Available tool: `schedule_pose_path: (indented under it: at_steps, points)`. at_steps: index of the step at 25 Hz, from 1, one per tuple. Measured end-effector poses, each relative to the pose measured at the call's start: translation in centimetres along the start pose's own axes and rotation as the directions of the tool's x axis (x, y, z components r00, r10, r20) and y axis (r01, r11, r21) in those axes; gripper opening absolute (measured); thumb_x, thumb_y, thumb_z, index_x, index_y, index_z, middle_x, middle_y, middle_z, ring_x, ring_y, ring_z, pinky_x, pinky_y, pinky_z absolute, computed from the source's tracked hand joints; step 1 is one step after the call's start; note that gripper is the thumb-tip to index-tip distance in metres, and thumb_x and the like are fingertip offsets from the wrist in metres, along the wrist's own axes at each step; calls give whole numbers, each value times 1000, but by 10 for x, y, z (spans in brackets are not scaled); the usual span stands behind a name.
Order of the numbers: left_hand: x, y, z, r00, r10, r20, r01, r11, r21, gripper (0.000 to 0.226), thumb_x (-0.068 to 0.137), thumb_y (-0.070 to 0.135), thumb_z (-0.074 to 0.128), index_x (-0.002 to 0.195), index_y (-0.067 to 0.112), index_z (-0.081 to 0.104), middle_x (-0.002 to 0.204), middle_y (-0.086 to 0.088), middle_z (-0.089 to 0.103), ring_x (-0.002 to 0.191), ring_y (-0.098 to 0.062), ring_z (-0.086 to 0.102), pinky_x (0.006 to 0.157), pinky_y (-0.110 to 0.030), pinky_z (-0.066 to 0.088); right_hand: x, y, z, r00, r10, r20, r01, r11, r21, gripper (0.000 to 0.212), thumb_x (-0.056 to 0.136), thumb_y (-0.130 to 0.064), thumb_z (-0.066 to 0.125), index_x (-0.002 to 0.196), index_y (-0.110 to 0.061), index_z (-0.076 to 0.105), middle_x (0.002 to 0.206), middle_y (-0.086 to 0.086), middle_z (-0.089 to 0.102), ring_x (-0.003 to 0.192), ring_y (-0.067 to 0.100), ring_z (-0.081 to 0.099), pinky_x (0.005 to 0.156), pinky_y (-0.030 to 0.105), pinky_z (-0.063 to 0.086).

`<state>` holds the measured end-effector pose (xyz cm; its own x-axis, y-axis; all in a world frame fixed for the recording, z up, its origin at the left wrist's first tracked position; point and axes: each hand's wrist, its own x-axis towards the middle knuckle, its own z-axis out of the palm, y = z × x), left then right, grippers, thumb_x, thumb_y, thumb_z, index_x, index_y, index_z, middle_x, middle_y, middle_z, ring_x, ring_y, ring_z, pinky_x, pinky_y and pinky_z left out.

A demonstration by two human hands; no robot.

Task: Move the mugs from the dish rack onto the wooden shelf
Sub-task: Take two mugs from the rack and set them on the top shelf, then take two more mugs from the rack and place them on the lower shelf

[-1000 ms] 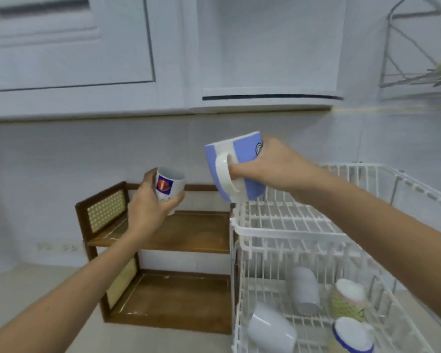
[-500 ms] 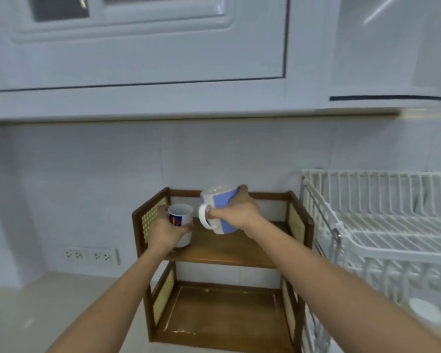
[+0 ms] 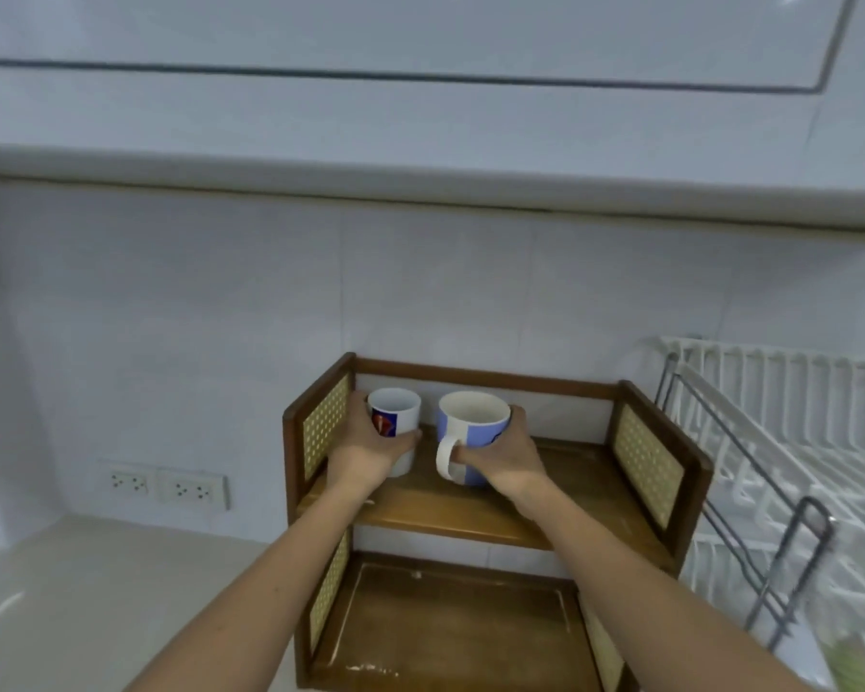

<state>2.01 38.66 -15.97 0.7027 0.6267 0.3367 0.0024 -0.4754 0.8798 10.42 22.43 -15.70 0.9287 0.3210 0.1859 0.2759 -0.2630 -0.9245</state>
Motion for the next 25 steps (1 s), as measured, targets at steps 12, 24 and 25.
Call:
schedule_pose_path:
  at_steps: [12, 24, 25]
  points:
    - [-47, 15, -12, 999, 16, -48, -13, 998, 55, 62, 87, 21, 66, 140, 16, 36, 137, -8, 55, 123, -26, 53, 101, -41, 46, -44, -5, -34, 991, 91, 98, -87, 995, -43, 71, 71, -20, 81, 132, -11, 45, 129, 6, 57, 113, 20, 54, 90, 29, 43]
    - [-282, 78, 76, 713, 643, 278, -579, 765, -283, 26, 91, 11, 55, 113, 24, 59, 106, 17, 63, 102, 3, 59, 85, -9, 47, -262, 68, -211, 989, -140, 46, 142, 988, -54, 35, 86, 1, 64, 93, -33, 65, 80, -6, 73, 78, 11, 72, 69, 20, 56]
    - [-296, 78, 89, 623, 708, 334, -638, 706, -306, 23, 91, 11, 54, 111, 20, 61, 106, 12, 64, 100, 1, 59, 85, -11, 48, -265, 82, -230, 992, -122, 34, 126, 982, -142, 33, 86, 1, 63, 91, -32, 65, 76, -6, 72, 77, 10, 72, 68, 18, 55]
